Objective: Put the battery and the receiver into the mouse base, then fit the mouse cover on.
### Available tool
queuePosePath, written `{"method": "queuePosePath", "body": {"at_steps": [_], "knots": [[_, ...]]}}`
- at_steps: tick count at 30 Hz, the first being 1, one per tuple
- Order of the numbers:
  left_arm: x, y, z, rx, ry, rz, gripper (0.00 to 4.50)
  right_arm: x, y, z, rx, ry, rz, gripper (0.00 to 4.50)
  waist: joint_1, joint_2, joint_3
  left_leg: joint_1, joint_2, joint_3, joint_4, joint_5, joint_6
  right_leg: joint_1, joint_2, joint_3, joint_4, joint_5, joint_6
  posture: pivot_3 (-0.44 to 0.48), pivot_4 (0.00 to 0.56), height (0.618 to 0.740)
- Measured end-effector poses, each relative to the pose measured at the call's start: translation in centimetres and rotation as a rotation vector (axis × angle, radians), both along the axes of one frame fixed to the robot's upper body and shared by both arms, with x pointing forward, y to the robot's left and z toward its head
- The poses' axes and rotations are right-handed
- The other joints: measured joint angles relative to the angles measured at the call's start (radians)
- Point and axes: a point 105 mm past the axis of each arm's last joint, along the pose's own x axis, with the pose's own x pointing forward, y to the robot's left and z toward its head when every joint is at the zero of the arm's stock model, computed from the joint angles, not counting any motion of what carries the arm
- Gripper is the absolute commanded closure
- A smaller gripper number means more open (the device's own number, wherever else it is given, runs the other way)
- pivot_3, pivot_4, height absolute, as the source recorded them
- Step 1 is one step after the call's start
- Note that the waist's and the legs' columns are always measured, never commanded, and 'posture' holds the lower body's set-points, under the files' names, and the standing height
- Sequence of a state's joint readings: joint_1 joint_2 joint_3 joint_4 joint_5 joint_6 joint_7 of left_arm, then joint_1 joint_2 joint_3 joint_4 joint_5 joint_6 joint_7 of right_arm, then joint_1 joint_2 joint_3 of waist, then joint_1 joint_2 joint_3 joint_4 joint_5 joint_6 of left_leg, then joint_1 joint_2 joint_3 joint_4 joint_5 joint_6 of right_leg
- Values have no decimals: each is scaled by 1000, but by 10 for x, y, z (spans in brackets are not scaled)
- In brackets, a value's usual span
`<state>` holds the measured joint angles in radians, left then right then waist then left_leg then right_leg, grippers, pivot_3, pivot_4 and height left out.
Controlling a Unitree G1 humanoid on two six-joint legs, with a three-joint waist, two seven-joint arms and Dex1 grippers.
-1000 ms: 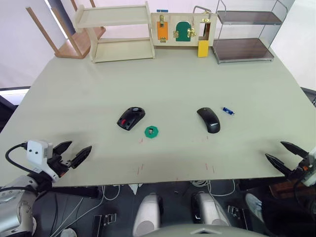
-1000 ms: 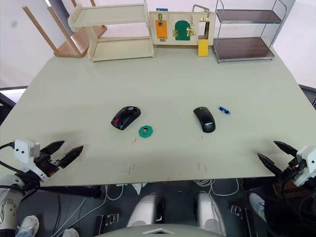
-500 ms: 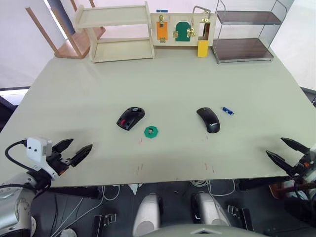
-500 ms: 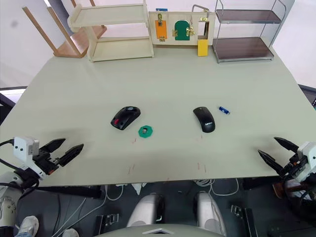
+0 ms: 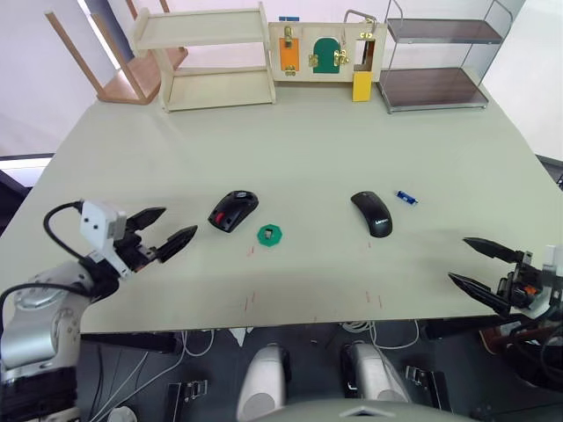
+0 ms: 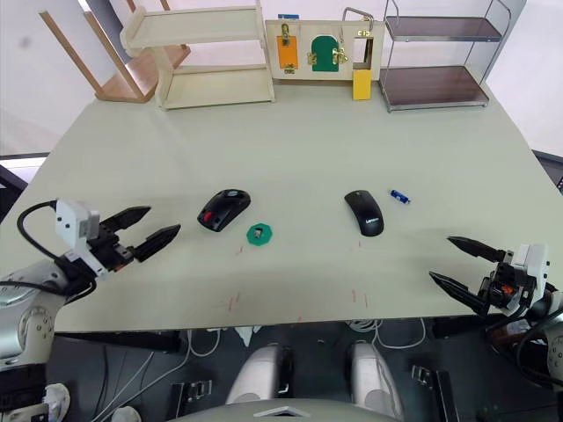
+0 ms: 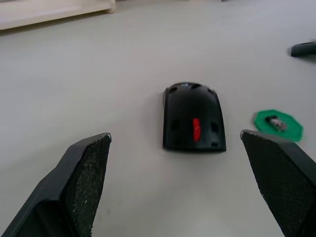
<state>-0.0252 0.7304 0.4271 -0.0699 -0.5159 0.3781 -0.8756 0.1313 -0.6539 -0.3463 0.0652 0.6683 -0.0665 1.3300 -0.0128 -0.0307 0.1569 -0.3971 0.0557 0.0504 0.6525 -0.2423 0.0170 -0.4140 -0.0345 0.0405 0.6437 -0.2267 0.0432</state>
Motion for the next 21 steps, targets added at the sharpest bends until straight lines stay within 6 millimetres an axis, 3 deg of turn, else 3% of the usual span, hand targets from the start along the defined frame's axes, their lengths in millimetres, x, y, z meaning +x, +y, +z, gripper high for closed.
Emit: {"method": "queuePosePath", "body": {"at_steps": [7, 15, 21], "knots": [[20, -24, 17, -80, -9, -21, 0, 3, 17, 10, 31, -51, 73, 50, 4, 0, 0, 0, -1, -1, 1, 0, 0, 1, 1, 0, 0, 0, 0, 0, 150, 740], [37, -46, 11, -104, 40, -15, 0, 6, 18, 13, 37, -67, 75, 50, 0, 0, 0, 0, -1, -1, 0, 0, 0, 0, 1, 0, 0, 1, 1, 0, 150, 740], [47, -58, -3, 32, 128, 5, 0, 6, 16, 10, 43, -64, 75, 50, 2, 0, 0, 0, -1, -2, 1, 0, 0, 1, 1, 0, 1, 1, 1, 0, 150, 740]]}}
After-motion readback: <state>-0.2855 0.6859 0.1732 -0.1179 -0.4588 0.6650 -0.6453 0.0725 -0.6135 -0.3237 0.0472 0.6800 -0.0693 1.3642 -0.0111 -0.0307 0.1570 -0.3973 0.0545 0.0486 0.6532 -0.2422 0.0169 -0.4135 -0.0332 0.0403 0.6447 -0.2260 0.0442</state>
